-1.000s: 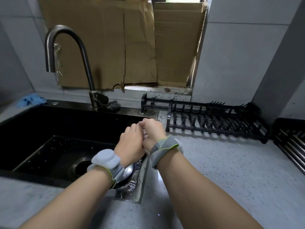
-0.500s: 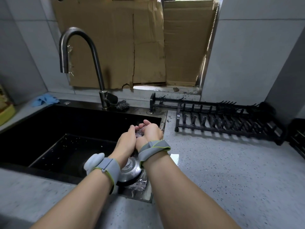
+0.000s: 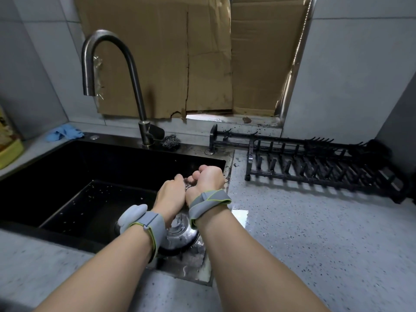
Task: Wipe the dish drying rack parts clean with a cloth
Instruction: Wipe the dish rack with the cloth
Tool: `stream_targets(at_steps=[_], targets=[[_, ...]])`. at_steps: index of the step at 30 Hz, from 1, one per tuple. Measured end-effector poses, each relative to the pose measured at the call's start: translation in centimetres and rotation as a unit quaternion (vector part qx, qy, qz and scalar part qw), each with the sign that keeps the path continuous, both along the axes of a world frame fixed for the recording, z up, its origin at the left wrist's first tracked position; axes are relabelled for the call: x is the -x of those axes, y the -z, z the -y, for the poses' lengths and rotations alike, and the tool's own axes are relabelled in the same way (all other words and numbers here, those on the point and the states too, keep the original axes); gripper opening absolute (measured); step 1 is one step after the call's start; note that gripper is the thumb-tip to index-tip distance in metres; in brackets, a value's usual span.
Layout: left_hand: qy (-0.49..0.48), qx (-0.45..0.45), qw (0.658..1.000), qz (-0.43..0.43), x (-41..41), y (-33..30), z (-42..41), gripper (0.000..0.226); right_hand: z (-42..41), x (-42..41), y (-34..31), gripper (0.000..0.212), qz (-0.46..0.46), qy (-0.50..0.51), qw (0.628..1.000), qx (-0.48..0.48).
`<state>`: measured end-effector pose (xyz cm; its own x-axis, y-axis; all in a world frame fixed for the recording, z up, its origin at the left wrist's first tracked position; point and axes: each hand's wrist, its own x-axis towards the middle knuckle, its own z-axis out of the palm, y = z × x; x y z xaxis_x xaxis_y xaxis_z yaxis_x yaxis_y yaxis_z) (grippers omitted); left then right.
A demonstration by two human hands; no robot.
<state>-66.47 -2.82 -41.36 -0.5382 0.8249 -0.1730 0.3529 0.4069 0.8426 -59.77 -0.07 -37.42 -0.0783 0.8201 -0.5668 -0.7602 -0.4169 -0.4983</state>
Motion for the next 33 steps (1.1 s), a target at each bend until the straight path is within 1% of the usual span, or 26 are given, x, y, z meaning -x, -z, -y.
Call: stream_targets(at_steps=[3,6,9,12,14,15,16,17,18,19,20,22,23,24,26,27,28,30,32,33], targets=[[-0.03,-0.007,0.996,0.083,-0.5,0.4,0.3,0.039,-0.1,0.1,0.2,0.032,0.008,-0.016,1.0,-0.017],[-0.036,0.015,0.987,0.154,-0.8,0.4,0.6,0.037,-0.3,0.2,0.6,0.034,0.033,-0.031,0.998,-0.039],[-0.007,0.02,0.981,0.191,-0.9,0.0,1.1,0.036,-0.4,0.2,0.8,0.036,0.054,-0.049,0.994,-0.077],[-0.022,0.002,0.978,0.209,-0.7,-0.1,0.7,0.039,-0.4,0.2,0.9,0.029,0.029,-0.06,0.991,-0.12],[-0.035,-0.025,0.972,0.232,-0.4,-0.6,0.2,0.048,-0.5,0.1,0.8,0.025,-0.003,-0.056,0.99,-0.127],[-0.036,-0.036,0.976,0.212,-0.1,-0.9,-0.4,0.057,-0.6,-0.2,0.6,0.025,-0.014,-0.056,0.99,-0.128],[-0.033,-0.037,0.987,0.152,0.1,-1.3,-0.8,0.066,-0.7,-0.6,0.4,0.026,-0.022,-0.06,0.989,-0.136],[-0.019,-0.028,0.997,0.065,0.4,-1.7,-1.2,0.072,-1.0,-1.0,0.3,0.03,-0.016,-0.07,0.987,-0.143],[0.007,-0.024,0.999,-0.035,0.5,-2.2,-1.4,0.073,-1.4,-1.5,0.3,0.034,0.007,-0.089,0.985,-0.145],[0.036,-0.029,0.991,-0.126,0.6,-2.8,-1.4,0.068,-1.6,-2.1,0.3,0.035,0.034,-0.12,0.982,-0.141],[0.061,-0.04,0.975,-0.211,0.8,-3.0,-1.5,0.064,-1.6,-2.7,0.1,0.03,0.053,-0.156,0.978,-0.13],[0.078,-0.069,0.924,-0.367,0.9,-2.8,-1.1,0.056,-1.4,-3.6,-0.3,0.017,0.043,-0.199,0.973,-0.11],[0.091,-0.078,0.908,-0.401,0.7,-2.6,-0.7,0.051,-1.6,-3.5,-0.2,0.015,0.034,-0.203,0.974,-0.099],[0.114,-0.101,0.901,-0.407,0.5,-2.2,-0.5,0.046,-1.8,-3.4,0.0,0.016,0.031,-0.2,0.975,-0.093],[0.151,-0.153,0.901,-0.377,-0.4,-1.7,0.1,0.041,-2.3,-2.7,0.6,0.014,0.046,-0.176,0.98,-0.085],[0.15,-0.171,0.909,-0.349,-0.6,-1.6,0.4,0.04,-2.2,-2.3,0.8,0.007,0.045,-0.162,0.982,-0.081],[0.144,-0.187,0.916,-0.326,-0.8,-1.2,0.7,0.04,-2.1,-2.0,0.8,0.006,0.036,-0.148,0.985,-0.079],[0.105,-0.198,0.947,-0.23,-0.9,-0.7,1.4,0.04,-1.4,-1.7,0.7,0.023,0.003,-0.1,0.993,-0.069],[0.079,-0.184,0.971,-0.131,-0.7,-0.4,1.7,0.038,-0.3,-1.5,0.2,0.032,-0.027,-0.055,0.996,-0.063],[0.083,-0.16,0.978,-0.106,-0.8,-0.5,1.8,0.04,0.0,-1.2,0.1,0.033,-0.035,-0.035,0.997,-0.059]])
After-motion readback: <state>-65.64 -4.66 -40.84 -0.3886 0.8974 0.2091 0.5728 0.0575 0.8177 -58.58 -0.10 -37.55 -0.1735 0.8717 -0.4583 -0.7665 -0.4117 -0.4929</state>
